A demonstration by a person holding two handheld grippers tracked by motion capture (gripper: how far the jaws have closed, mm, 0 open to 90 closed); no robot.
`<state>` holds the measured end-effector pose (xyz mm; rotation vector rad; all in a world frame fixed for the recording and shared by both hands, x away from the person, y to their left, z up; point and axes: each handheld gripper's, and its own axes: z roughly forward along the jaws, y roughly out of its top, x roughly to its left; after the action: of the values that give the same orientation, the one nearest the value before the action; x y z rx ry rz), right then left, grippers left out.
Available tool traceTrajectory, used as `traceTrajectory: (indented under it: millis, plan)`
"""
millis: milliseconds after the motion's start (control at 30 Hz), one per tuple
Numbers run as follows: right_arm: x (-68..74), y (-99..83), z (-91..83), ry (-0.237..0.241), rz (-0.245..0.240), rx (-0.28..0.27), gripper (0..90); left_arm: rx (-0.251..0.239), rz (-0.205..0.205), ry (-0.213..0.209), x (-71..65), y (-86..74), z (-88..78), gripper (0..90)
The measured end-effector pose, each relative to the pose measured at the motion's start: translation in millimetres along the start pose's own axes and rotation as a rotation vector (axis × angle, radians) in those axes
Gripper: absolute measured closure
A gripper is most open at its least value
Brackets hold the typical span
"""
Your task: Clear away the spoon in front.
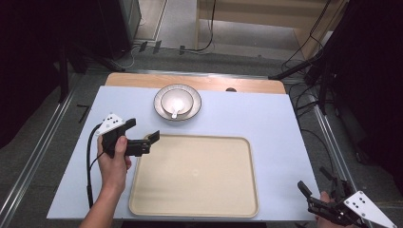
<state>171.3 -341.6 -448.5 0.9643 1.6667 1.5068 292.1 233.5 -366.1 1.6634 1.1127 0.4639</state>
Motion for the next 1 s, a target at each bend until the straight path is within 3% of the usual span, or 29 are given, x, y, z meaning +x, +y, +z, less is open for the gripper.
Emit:
traceTrajectory:
  millis: [233, 533, 833, 1000]
  plan:
    - [-0.4, 0.1, 0.0, 0.002, -0.001, -0.001, 13.0, 0.018, -0.014, 0.034, -2.4, 8.8, 15.3, 2.1]
    - [-1.5, -0.2, -0.3, 0.002, 0.002, -0.001, 13.0, 0.078, -0.026, 0.08, -6.3, 25.3, 33.9, 16.8]
    - [-1.8, -0.1, -0.1, 0.0, 0.004, -0.005, 13.0, 0.254, -0.082, 0.074, -2.3, 42.2, 62.1, 28.5]
    - [-2.4, -0.3, -0.3, 0.001, 0.005, -0.008, 12.9, 0.311, -0.124, 0.062, 4.7, 49.1, 73.1, 38.1]
